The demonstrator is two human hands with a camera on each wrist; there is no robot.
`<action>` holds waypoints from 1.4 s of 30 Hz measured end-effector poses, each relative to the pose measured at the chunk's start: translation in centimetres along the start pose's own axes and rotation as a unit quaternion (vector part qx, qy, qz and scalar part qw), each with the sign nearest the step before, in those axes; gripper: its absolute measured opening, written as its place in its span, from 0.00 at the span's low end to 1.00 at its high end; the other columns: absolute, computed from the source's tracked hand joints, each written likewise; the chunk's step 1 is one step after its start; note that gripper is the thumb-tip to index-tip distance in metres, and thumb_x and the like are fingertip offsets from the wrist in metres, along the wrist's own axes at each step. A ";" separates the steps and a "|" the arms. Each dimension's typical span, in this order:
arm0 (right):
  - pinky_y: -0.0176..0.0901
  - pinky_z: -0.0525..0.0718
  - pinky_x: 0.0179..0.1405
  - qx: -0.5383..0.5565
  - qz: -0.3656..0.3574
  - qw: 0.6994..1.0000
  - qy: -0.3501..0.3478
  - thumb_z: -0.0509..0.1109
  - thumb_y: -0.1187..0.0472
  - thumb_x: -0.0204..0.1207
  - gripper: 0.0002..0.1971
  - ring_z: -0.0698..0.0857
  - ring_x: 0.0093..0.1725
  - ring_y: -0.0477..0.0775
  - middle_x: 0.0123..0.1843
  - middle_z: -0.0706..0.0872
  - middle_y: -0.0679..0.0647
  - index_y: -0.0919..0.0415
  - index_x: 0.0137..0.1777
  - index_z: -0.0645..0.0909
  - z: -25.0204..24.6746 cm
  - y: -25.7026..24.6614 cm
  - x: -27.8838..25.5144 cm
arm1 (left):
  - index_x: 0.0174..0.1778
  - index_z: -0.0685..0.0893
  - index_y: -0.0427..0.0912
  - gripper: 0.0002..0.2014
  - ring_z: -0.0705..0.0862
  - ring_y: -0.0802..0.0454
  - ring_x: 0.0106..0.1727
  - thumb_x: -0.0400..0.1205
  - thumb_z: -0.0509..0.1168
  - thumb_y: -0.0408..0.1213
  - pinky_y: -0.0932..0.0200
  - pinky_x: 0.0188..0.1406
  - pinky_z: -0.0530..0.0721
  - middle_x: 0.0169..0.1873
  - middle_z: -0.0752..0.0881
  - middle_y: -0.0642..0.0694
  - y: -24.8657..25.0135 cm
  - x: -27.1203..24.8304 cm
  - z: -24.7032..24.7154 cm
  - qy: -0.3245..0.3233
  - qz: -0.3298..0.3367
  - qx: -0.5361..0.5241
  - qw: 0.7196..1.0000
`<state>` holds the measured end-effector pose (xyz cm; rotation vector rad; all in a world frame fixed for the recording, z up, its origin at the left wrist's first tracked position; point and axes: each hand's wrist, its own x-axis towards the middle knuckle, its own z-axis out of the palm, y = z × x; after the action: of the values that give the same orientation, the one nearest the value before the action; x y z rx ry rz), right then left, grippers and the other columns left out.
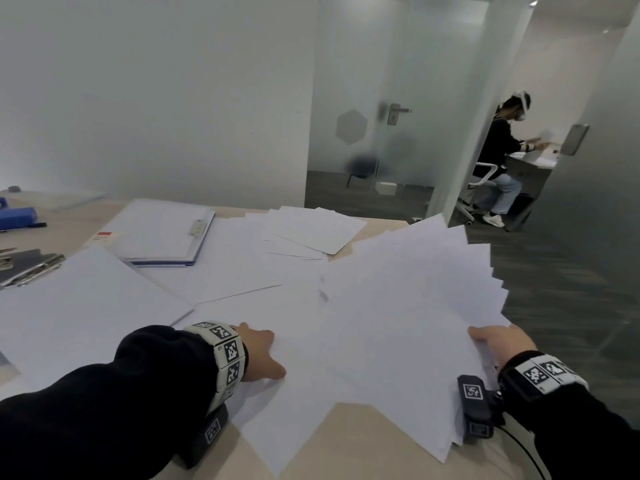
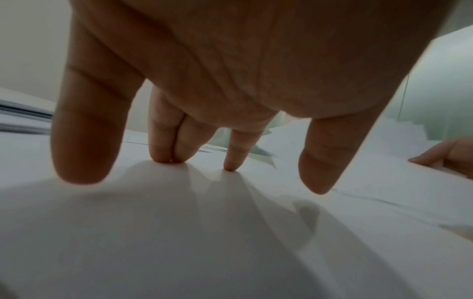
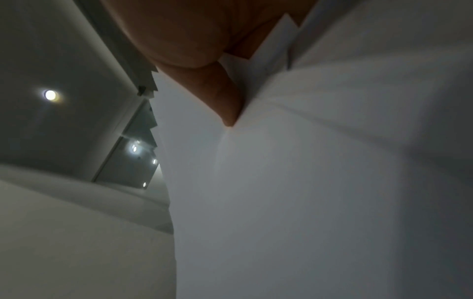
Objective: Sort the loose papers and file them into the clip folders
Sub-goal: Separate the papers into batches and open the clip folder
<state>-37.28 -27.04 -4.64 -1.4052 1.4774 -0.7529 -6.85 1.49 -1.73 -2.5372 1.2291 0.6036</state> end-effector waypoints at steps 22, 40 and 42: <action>0.70 0.83 0.60 0.356 0.081 0.906 -0.216 0.80 0.65 0.62 0.31 0.88 0.54 0.70 0.63 0.85 0.70 0.68 0.68 0.81 4.5 -2.0 -5.0 | 0.57 0.85 0.44 0.18 0.90 0.47 0.43 0.82 0.68 0.54 0.51 0.41 0.87 0.50 0.89 0.45 -0.3 1.1 -3.7 0.046 0.082 -0.694 0.714; 0.70 0.84 0.56 0.236 0.028 0.958 -0.162 0.65 0.78 0.76 0.12 0.89 0.42 0.68 0.46 0.90 0.68 0.69 0.56 0.82 7.6 -1.1 -4.2 | 0.47 0.87 0.45 0.12 0.87 0.39 0.38 0.80 0.59 0.28 0.49 0.36 0.87 0.38 0.88 0.37 -8.9 4.3 -1.2 0.174 -0.060 -0.553 0.812; 0.73 0.81 0.57 0.227 0.038 0.957 -0.176 0.64 0.78 0.75 0.12 0.88 0.44 0.69 0.49 0.89 0.70 0.70 0.55 0.82 7.5 -1.2 -4.3 | 0.50 0.87 0.46 0.08 0.87 0.40 0.38 0.80 0.65 0.31 0.50 0.39 0.86 0.40 0.89 0.39 -9.2 4.5 -1.0 0.165 -0.059 -0.590 0.788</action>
<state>-30.36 -21.84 -5.46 -1.0558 0.9960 -0.6953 3.24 3.59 -2.53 -3.8446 0.8443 1.2228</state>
